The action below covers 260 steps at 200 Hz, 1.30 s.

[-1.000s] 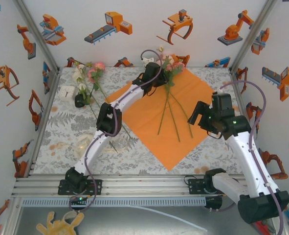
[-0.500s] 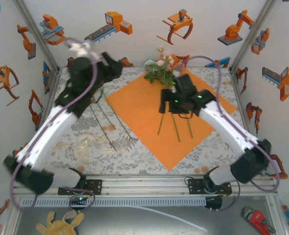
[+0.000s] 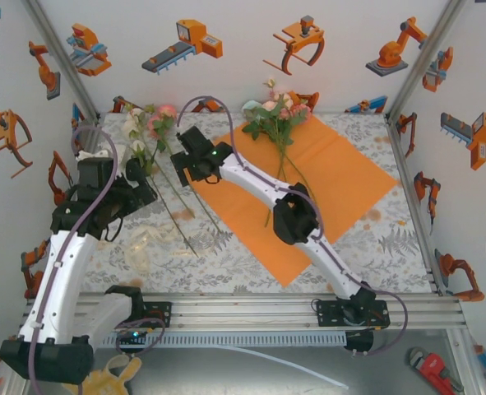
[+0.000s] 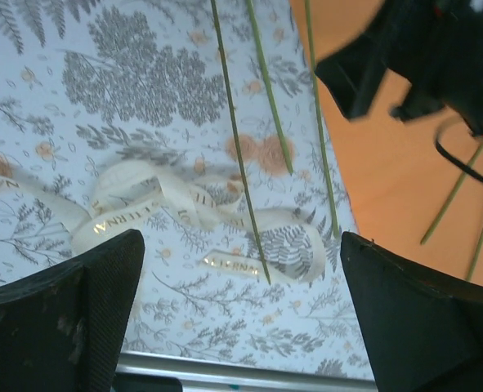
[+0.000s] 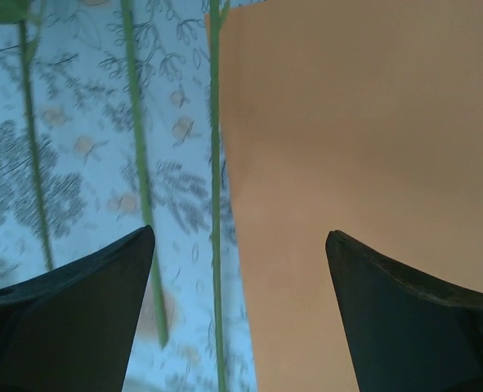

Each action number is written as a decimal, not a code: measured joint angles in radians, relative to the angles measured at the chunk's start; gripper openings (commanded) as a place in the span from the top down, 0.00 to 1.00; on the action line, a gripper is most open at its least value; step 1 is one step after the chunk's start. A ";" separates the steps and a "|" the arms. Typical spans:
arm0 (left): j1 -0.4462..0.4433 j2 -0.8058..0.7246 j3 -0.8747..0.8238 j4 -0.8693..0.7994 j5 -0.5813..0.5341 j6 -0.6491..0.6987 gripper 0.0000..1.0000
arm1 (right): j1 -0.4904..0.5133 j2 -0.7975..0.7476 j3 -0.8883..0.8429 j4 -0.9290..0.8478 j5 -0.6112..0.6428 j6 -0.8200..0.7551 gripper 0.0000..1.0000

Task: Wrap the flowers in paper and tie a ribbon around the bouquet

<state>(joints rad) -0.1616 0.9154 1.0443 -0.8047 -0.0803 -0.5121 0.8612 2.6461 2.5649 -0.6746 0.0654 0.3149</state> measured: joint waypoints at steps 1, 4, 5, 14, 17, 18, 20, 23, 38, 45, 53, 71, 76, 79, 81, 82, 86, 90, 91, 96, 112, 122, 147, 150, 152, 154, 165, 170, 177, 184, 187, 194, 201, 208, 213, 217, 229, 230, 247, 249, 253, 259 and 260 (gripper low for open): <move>0.000 -0.003 -0.003 0.000 0.002 0.000 0.03 | 0.000 0.005 0.006 0.000 0.000 0.000 0.29; 0.000 -0.009 -0.008 0.000 0.005 0.000 0.03 | 0.000 0.027 0.024 0.002 -0.001 -0.002 0.31; 0.000 -0.013 -0.011 0.000 0.008 0.000 0.03 | -0.001 0.033 0.029 0.002 -0.002 -0.002 0.31; 0.001 -0.029 -0.023 -0.001 0.020 0.000 0.03 | -0.002 0.075 0.055 0.008 -0.004 -0.001 0.36; 0.001 -0.034 -0.026 -0.001 0.024 0.000 0.03 | -0.002 0.084 0.055 0.012 -0.007 -0.002 0.38; 0.002 -0.035 -0.026 -0.001 0.024 0.000 0.03 | -0.002 0.086 0.055 0.013 -0.008 -0.002 0.39; 0.002 -0.038 -0.028 0.000 0.027 -0.001 0.03 | -0.002 0.092 0.055 0.014 -0.009 0.000 0.41; 0.002 -0.040 -0.030 0.000 0.030 -0.001 0.03 | -0.002 0.098 0.055 0.018 -0.001 -0.011 0.44; 0.004 -0.045 -0.036 0.003 0.040 -0.003 0.03 | -0.002 0.095 0.050 0.063 -0.016 -0.002 0.57; 0.005 -0.045 -0.040 0.005 0.044 -0.003 0.03 | -0.002 0.093 0.041 0.084 -0.023 0.000 0.65; 0.005 -0.044 -0.045 0.007 0.046 -0.003 0.03 | -0.002 0.092 0.031 0.104 -0.025 0.005 0.72; 0.005 -0.039 -0.059 0.011 0.048 -0.003 0.03 | -0.002 0.092 0.010 0.117 -0.034 0.013 0.76; 0.005 -0.037 -0.060 0.011 0.049 -0.003 0.03 | -0.002 0.092 0.006 0.118 -0.036 0.014 0.75; 0.005 -0.034 -0.061 0.012 0.049 -0.003 0.03 | -0.002 0.092 0.006 0.119 -0.037 0.014 0.74; 0.005 -0.032 -0.061 0.012 0.049 -0.003 0.03 | -0.002 0.092 0.006 0.119 -0.038 0.015 0.74; 0.005 -0.032 -0.061 0.012 0.049 -0.003 0.03 | -0.002 0.092 0.006 0.119 -0.038 0.014 0.74; 0.005 -0.028 -0.061 0.013 0.051 -0.003 0.03 | -0.002 0.092 0.006 0.121 -0.039 0.016 0.74; 0.005 -0.025 -0.061 0.014 0.051 -0.003 0.03 | -0.002 0.092 0.006 0.124 -0.039 0.015 0.76; 0.005 -0.024 -0.061 0.014 0.051 -0.003 0.03 | -0.002 0.092 0.006 0.124 -0.040 0.015 0.76; 0.005 -0.020 -0.061 0.016 0.051 -0.003 0.03 | -0.002 0.092 0.006 0.129 -0.042 0.016 0.80; 0.005 -0.010 -0.061 0.026 0.053 -0.003 0.03 | -0.002 0.092 0.006 0.131 -0.045 0.017 0.95; 0.005 -0.006 -0.061 0.032 0.056 -0.003 0.03 | -0.002 0.092 0.006 0.133 -0.047 0.027 1.00; 0.006 0.000 -0.074 0.052 0.058 -0.003 0.03 | -0.002 0.089 0.009 0.133 -0.058 0.042 1.00; 0.006 0.002 -0.077 0.054 0.058 -0.003 0.03 | -0.002 0.087 0.009 0.133 -0.059 0.045 1.00; 0.006 0.003 -0.079 0.056 0.058 -0.003 0.03 | -0.002 0.085 0.008 0.133 -0.060 0.047 1.00; 0.007 0.003 -0.080 0.058 0.058 -0.003 0.03 | -0.002 0.084 0.007 0.133 -0.061 0.049 1.00; 0.011 0.012 -0.088 0.065 0.058 -0.003 0.03 | -0.002 0.050 -0.031 0.137 -0.060 0.064 1.00; 0.013 0.016 -0.090 0.066 0.058 -0.003 0.03 | -0.002 0.021 -0.069 0.142 -0.060 0.071 1.00; 0.017 0.025 -0.091 0.071 0.058 -0.003 0.03 | -0.002 -0.036 -0.140 0.146 -0.055 0.079 1.00; 0.021 0.033 -0.091 0.077 0.058 -0.003 0.03 | -0.002 -0.103 -0.225 0.167 -0.046 0.087 1.00; 0.022 0.037 -0.091 0.080 0.058 -0.003 0.03 | -0.002 -0.143 -0.272 0.178 -0.040 0.090 1.00; 0.027 0.045 -0.091 0.088 0.058 -0.003 0.03 | -0.002 -0.230 -0.373 0.197 -0.027 0.096 1.00; 0.029 0.053 -0.091 0.096 0.058 -0.003 0.03 | -0.002 -0.311 -0.456 0.211 -0.010 0.105 1.00; 0.032 0.061 -0.091 0.105 0.058 -0.003 0.03 | -0.003 -0.401 -0.540 0.230 0.011 0.114 1.00; 0.033 0.068 -0.091 0.111 0.059 -0.003 0.03 | -0.006 -0.458 -0.588 0.241 0.029 0.122 1.00; 0.034 0.072 -0.091 0.116 0.059 -0.003 0.03 | -0.006 -0.503 -0.627 0.252 0.041 0.128 1.00; 0.038 0.087 -0.091 0.131 0.066 -0.003 0.03 | -0.018 -0.633 -0.742 0.294 0.090 0.146 1.00; 0.038 0.088 -0.091 0.132 0.066 -0.003 0.03 | -0.018 -0.640 -0.749 0.297 0.093 0.147 1.00; 0.039 0.104 -0.091 0.153 0.081 -0.003 0.03 | -0.054 -0.801 -0.906 0.351 0.183 0.172 1.00; 0.039 0.105 -0.091 0.155 0.082 -0.003 0.03 | -0.060 -0.819 -0.928 0.360 0.194 0.176 1.00; 0.039 0.108 -0.091 0.161 0.086 -0.003 0.03 | -0.072 -0.845 -0.957 0.367 0.211 0.181 1.00; 0.039 0.112 -0.091 0.168 0.093 -0.003 0.03 | -0.095 -0.882 -1.004 0.378 0.236 0.190 1.00; 0.039 0.113 -0.091 0.171 0.095 -0.003 0.03 | -0.098 -0.885 -1.010 0.380 0.239 0.190 1.00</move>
<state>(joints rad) -0.1226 1.0279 0.9531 -0.6342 0.0143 -0.5152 0.7628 1.7607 1.5547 -0.2951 0.3046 0.5053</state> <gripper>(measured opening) 0.973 0.010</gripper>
